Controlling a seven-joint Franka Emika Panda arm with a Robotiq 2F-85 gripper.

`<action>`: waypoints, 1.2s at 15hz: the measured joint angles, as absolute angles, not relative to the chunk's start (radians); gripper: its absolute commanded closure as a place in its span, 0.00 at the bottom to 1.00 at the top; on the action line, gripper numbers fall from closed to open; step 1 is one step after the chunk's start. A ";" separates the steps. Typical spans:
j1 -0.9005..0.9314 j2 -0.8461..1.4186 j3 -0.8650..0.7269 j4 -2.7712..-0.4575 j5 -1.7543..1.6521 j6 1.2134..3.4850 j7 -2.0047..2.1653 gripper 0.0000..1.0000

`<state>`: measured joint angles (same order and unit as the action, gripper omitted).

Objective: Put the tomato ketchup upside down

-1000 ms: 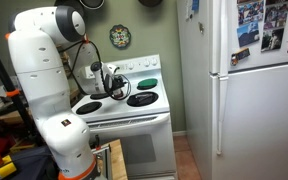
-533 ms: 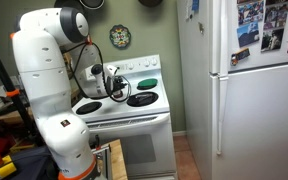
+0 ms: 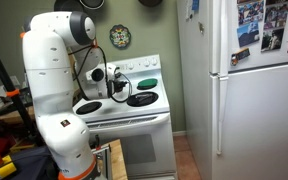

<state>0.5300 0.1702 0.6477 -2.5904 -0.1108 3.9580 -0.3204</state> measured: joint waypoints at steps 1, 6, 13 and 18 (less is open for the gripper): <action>0.533 0.189 0.643 -2.590 -0.121 4.002 -0.324 0.44; 0.538 0.297 0.615 -2.576 -0.234 4.110 -0.297 0.44; 0.542 0.367 0.591 -2.560 -0.280 4.122 -0.252 0.04; 0.543 0.364 0.588 -2.558 -0.280 4.122 -0.215 0.00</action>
